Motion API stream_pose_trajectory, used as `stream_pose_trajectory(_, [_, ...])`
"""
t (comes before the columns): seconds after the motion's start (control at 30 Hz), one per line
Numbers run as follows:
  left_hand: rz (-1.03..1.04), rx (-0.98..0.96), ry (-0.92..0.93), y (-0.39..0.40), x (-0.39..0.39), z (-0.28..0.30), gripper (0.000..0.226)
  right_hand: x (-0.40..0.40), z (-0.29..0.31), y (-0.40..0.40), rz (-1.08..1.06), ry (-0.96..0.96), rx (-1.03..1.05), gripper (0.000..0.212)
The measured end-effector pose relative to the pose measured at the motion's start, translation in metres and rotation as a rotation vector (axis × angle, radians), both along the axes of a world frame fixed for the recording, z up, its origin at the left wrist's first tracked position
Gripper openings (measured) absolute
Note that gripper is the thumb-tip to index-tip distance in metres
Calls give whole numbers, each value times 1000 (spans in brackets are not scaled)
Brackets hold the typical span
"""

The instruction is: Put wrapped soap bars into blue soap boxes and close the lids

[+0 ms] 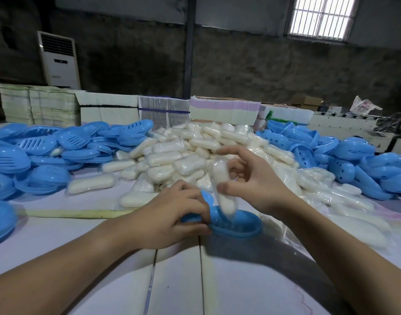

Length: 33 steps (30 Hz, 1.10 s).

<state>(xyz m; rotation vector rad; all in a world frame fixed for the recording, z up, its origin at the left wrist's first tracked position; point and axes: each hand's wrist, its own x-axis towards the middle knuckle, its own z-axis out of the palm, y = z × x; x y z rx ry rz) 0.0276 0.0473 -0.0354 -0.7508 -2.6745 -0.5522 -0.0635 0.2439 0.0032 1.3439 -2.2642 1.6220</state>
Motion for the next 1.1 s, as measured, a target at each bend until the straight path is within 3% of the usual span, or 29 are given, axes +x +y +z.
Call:
stream_pose_trajectory(0.1, [31, -39, 8, 5, 2, 3, 16, 5, -4, -4, -43, 107, 181, 50])
stream_pose_trajectory(0.27, [53, -19, 59, 13, 5, 3, 34, 8, 0, 1, -110, 224, 306, 49])
stream_pose_trajectory(0.5, [93, 232, -70, 4, 6, 5, 23, 5, -2, 4, -19, 246, 533, 42])
stream_pose_trajectory(0.83, [116, 380, -27, -6, 4, 5, 31, -6, -1, 10, 167, 96, 712, 41])
stream_pose_trajectory(0.97, [120, 296, -132, -6, 2, -1, 34, -14, 4, 18, 59, 26, 548, 29])
stream_pose_trajectory(1.1, [141, 226, -157, -5, 0, -2, 39, -20, 0, 24, 151, -7, 679, 31])
